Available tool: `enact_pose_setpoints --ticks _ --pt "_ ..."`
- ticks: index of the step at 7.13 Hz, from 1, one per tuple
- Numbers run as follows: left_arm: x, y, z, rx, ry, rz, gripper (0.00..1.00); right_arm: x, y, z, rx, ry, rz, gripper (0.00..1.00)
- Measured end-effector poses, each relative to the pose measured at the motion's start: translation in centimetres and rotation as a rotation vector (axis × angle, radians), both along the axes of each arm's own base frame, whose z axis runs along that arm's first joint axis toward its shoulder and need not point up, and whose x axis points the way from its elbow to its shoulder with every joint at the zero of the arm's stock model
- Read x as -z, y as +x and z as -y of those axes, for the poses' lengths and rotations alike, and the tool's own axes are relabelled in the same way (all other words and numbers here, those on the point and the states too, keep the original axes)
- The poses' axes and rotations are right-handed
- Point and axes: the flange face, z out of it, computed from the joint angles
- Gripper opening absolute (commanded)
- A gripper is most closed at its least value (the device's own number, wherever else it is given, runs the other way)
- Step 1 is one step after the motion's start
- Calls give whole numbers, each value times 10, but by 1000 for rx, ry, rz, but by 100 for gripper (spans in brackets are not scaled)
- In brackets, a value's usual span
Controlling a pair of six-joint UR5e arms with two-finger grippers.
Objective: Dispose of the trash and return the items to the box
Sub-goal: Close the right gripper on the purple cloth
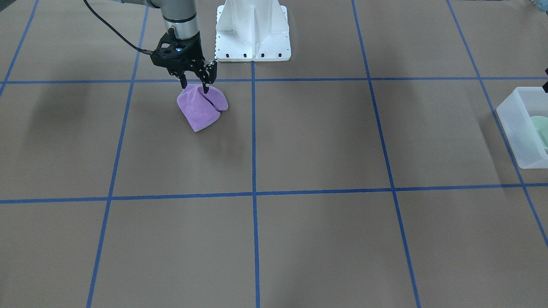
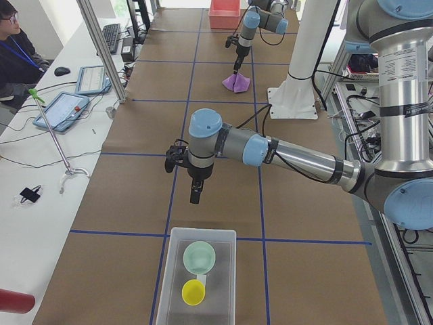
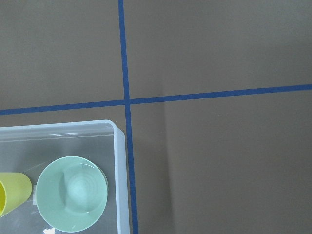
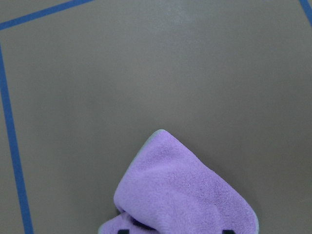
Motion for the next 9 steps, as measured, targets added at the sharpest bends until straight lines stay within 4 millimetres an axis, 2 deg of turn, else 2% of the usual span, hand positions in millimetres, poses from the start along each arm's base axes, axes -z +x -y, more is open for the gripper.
enact_pose_setpoints --ticks 2,7,8,9 --pt "3 -1 -1 2 5 3 98 1 -6 -8 -9 -23 8 57" --pt "1 -4 -4 12 8 35 98 -4 -11 -8 -11 -16 -6 55" --pt "0 -4 -4 12 7 36 98 -5 -12 -7 -13 -12 -11 46" --pt "-1 -4 -6 12 4 37 98 -6 -13 -6 -16 -9 -14 14"
